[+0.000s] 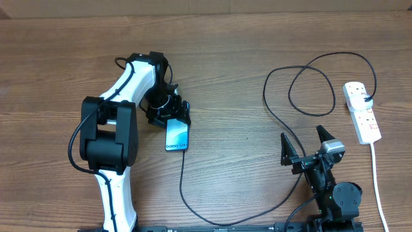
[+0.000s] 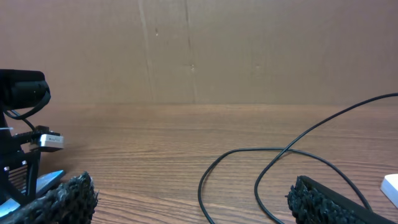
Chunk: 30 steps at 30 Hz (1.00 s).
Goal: Plug charger to phone and switch on socket
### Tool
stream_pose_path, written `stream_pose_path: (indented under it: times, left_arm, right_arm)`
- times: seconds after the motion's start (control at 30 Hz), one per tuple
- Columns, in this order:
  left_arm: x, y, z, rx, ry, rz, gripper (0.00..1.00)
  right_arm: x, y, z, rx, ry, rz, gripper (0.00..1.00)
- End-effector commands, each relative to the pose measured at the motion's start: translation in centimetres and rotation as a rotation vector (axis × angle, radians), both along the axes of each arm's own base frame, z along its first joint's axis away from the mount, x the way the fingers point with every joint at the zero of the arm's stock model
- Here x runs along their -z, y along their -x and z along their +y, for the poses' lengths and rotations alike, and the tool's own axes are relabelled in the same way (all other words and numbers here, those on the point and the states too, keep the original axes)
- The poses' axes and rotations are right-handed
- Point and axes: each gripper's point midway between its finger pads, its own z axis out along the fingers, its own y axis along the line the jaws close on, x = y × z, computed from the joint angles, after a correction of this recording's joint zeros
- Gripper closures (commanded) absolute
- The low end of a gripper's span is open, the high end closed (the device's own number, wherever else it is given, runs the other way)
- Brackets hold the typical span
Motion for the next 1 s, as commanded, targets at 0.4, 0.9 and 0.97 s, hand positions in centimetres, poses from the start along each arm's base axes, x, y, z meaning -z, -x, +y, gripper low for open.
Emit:
stream_pose_path:
  times: [0.4,0.9,0.97]
  left_arm:
    - [2.4,1.2,-1.0,-0.017,-0.138,0.041,0.26]
    - [2.5,1.3,-0.7,-0.024,-0.175,0.04,0.0]
    - [2.5,1.3,-0.7,-0.024,-0.176,0.04,0.0]
  right_arm:
    - [0.4,-0.1,0.0,0.004,0.005,0.005,0.0]
    - [0.4,-0.1,0.0,0.004,0.005,0.005,0.0]
    - [0.4,-0.1,0.0,0.004,0.005,0.005,0.0]
